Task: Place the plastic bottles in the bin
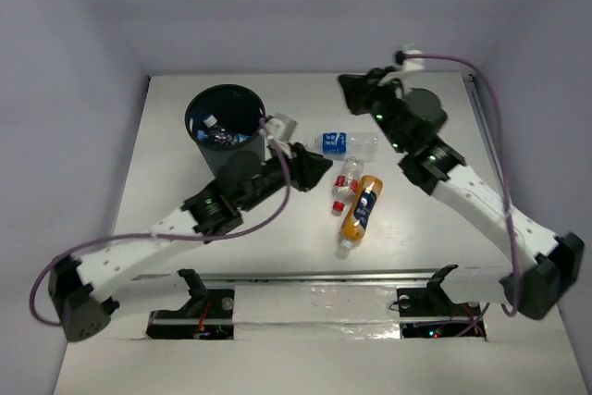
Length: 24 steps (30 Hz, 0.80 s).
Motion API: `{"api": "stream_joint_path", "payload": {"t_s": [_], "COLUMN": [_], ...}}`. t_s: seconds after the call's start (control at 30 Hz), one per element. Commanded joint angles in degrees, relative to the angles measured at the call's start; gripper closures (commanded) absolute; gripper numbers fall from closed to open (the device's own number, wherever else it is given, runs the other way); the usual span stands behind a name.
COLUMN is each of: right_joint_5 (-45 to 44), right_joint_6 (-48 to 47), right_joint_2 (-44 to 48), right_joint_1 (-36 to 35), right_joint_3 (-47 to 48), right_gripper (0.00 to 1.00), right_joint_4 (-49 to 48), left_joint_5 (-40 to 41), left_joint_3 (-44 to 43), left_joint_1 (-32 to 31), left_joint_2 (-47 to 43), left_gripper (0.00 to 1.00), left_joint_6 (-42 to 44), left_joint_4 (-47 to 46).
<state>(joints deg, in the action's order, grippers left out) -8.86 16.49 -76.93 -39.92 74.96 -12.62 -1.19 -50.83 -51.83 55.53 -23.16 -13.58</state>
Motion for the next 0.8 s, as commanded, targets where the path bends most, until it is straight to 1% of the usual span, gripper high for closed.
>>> {"api": "stream_joint_path", "payload": {"t_s": [0.0, 0.03, 0.07, 0.1, 0.13, 0.17, 0.2, 0.23, 0.27, 0.3, 0.33, 0.4, 0.43, 0.47, 0.6, 0.7, 0.77], "right_joint_5": [-1.9, -4.5, -5.5, -6.2, -7.6, -8.3, -9.1, -9.6, -10.5, -10.6, -10.7, -10.5, -10.4, -10.2, -8.7, -7.7, -7.3], "right_joint_6": [5.0, 4.7, 4.7, 4.7, 4.7, 4.9, 5.0, 5.0, 5.1, 5.1, 5.0, 5.1, 5.0, 5.0, 5.2, 5.5, 5.5], "right_joint_2": [12.7, 14.9, 16.8, 18.6, 21.8, 23.4, 24.9, 27.9, 29.2, 30.2, 31.3, 33.2, 33.5, 33.9, 34.2, 34.3, 34.4], "right_joint_1": [4.5, 5.1, 5.6, 5.6, 5.6, 6.2, 6.2, 6.2, 6.2, 6.7, 6.7, 6.7, 6.7, 6.7, 6.7, 6.7, 6.7], "right_joint_3": [-9.1, -10.3, -11.3, -13.1, -13.9, -14.7, -16.7, -17.6, -18.3, -18.8, -19.7, -20.3, -20.7, -21.0, -22.3, -22.9, -23.0], "right_gripper": [0.82, 0.81, 0.81, 0.80, 0.79, 0.78, 0.77, 0.74, 0.71, 0.65, 0.62, 0.56, 0.50, 0.48, 0.39, 0.35, 0.34], "right_joint_4": [-2.5, -1.0, 2.0, 3.1, 4.3, 5.7, 6.1, 6.5, 7.3, 7.9, 8.5, 9.7, 10.0, 10.6, 10.6, 10.3, 10.3], "left_joint_5": [11.5, 12.1, 12.4, 12.5, 12.3, 12.1, 12.5, 13.4, 14.5, 16.3, 17.4, 18.9, 18.9, 19.2, 21.7, 24.4, 24.8], "left_joint_3": [-2.5, -3.5, -3.8, -4.3, -5.9, -7.1, -8.2, -10.7, -11.9, -13.1, -15.5, -17.7, -18.9, -21.0, -25.6, -29.1, -29.8], "left_joint_1": [-5.2, -5.7, -5.7, -6.4, -7.3, -7.8, -8.4, -9.8, -10.6, -11.4, -12.5, -13.0, -13.0, -13.6, -13.6, -13.6, -13.6], "left_joint_2": [8.3, 10.4, 14.0, 15.8, 17.8, 22.0, 23.9, 26.1, 30.0, 31.8, 33.8, 38.8, 40.4, 43.4, 49.4, 52.8, 54.5], "left_gripper": [0.72, 0.72, 0.72, 0.71, 0.66, 0.62, 0.59, 0.54, 0.51, 0.49, 0.44, 0.41, 0.38, 0.37, 0.36, 0.35, 0.35], "left_joint_6": [4.4, 4.5, 4.5, 4.4, 4.3, 4.3, 4.4, 4.6, 4.7, 4.9, 5.1, 5.2, 5.1, 5.0, 5.4, 6.0, 6.5], "left_joint_4": [0.1, -0.2, -1.1, -1.6, -1.5, -1.1, -0.7, -0.1, 1.0, 1.5, 2.1, 3.0, 3.3, 4.1, 5.9, 7.6, 7.3]}}
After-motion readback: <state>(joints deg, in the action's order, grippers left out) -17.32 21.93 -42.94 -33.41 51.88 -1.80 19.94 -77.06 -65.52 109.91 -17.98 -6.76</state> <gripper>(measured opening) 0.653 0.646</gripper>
